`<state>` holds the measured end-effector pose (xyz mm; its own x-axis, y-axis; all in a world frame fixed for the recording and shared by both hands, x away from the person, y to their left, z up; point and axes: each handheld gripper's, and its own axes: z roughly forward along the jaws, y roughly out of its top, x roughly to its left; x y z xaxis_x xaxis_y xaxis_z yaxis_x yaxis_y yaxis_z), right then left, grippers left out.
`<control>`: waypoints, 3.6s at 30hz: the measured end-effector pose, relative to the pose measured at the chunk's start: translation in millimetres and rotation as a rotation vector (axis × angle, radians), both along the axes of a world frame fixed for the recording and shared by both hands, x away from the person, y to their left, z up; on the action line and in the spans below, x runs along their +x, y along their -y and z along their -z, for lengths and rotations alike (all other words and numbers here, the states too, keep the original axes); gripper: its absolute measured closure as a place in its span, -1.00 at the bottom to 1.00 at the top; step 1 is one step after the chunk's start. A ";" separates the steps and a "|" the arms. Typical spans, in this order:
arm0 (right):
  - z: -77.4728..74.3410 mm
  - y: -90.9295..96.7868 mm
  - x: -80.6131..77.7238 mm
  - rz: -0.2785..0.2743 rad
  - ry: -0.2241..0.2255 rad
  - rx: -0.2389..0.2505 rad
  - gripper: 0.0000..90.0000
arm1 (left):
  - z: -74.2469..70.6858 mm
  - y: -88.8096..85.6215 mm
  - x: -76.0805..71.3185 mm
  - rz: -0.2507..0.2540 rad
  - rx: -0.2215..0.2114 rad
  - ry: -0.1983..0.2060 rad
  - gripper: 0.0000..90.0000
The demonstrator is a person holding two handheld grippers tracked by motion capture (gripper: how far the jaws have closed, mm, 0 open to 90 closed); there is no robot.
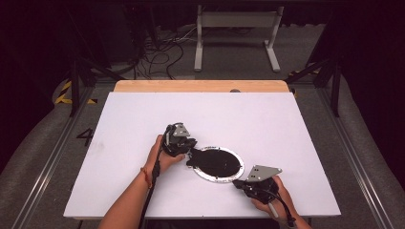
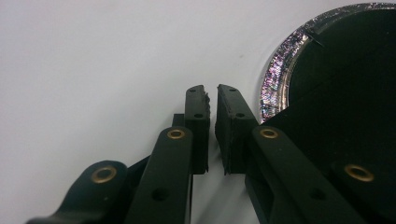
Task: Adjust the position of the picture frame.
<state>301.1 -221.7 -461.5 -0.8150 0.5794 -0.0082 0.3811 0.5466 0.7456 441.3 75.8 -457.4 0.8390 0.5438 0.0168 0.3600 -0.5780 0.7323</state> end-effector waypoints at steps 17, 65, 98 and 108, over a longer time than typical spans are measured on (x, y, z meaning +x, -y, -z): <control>1.1 -5.1 9.8 0.090 0.072 -0.035 1.00 | 1.7 -12.6 -8.7 0.046 0.057 -0.004 1.00; -0.1 -25.4 32.3 0.134 0.083 -0.062 1.00 | 4.0 -33.3 -73.3 0.095 0.018 -0.079 1.00; 0.7 -37.8 26.8 0.099 0.068 -0.047 1.00 | 7.1 -35.9 -85.2 0.147 -0.009 -0.069 1.00; 0.1 -31.9 41.5 0.134 0.072 -0.051 1.00 | 8.0 -22.6 -88.9 0.150 -0.018 -0.057 1.00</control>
<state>342.6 -189.8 -461.6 -0.7270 0.6799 -0.0956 0.3996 0.5323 0.7463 352.4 98.5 -465.4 0.9100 0.4125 -0.0419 0.3121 -0.6152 0.7240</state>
